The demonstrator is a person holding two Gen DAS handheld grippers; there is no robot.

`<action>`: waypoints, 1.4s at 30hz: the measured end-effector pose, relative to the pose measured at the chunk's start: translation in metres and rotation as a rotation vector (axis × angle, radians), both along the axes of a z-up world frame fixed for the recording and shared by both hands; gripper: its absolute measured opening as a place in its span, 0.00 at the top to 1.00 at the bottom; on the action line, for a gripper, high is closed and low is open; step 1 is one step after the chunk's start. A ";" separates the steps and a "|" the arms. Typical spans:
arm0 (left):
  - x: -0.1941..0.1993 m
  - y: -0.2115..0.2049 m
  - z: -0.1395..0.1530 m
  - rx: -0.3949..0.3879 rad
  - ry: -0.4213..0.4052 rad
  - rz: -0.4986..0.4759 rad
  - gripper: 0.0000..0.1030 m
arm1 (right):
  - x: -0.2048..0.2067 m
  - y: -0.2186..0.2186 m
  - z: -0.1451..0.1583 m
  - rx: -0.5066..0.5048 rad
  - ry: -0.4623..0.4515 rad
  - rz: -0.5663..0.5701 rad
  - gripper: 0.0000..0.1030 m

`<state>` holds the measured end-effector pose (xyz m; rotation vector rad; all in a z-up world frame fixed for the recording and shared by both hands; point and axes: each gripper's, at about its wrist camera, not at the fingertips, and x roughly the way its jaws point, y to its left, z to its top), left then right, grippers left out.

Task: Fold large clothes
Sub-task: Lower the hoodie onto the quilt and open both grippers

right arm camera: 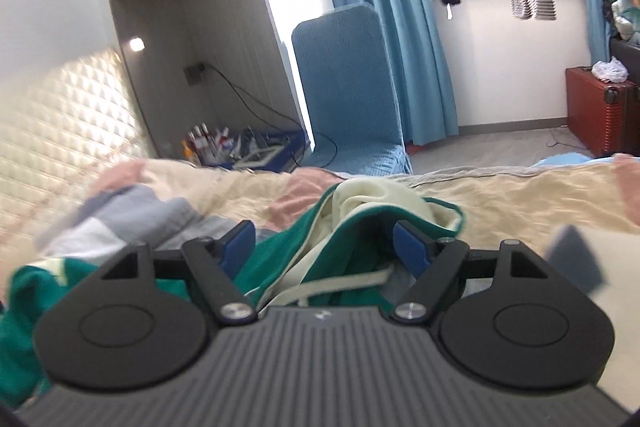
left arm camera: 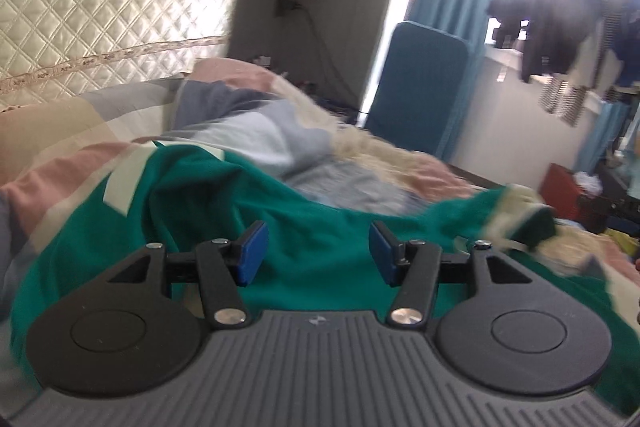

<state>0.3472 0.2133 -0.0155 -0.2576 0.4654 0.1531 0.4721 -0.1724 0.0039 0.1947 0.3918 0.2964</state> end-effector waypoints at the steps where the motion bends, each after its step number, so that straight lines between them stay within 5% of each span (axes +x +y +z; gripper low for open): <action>1: -0.015 -0.010 0.007 -0.001 -0.003 -0.016 0.40 | -0.018 -0.006 0.008 -0.001 -0.006 0.002 0.25; 5: -0.074 -0.049 0.038 0.001 -0.020 -0.081 0.40 | -0.091 -0.023 0.040 -0.046 -0.042 0.013 0.25; 11: -0.153 -0.101 0.074 0.003 -0.026 -0.130 0.40 | -0.189 -0.052 0.072 0.020 -0.084 0.029 0.25; 18: -0.228 -0.158 0.087 0.028 -0.068 -0.220 0.39 | -0.270 -0.068 0.075 -0.023 -0.107 0.070 0.25; 29: -0.246 -0.224 0.001 0.019 0.069 -0.348 0.38 | -0.335 -0.067 0.009 -0.070 0.055 0.066 0.25; 34: -0.226 -0.233 -0.046 -0.003 0.141 -0.385 0.38 | -0.328 -0.058 -0.033 -0.123 0.247 0.106 0.25; 42: -0.195 -0.223 -0.098 -0.079 0.220 -0.386 0.38 | -0.312 -0.035 -0.070 -0.281 0.324 0.133 0.25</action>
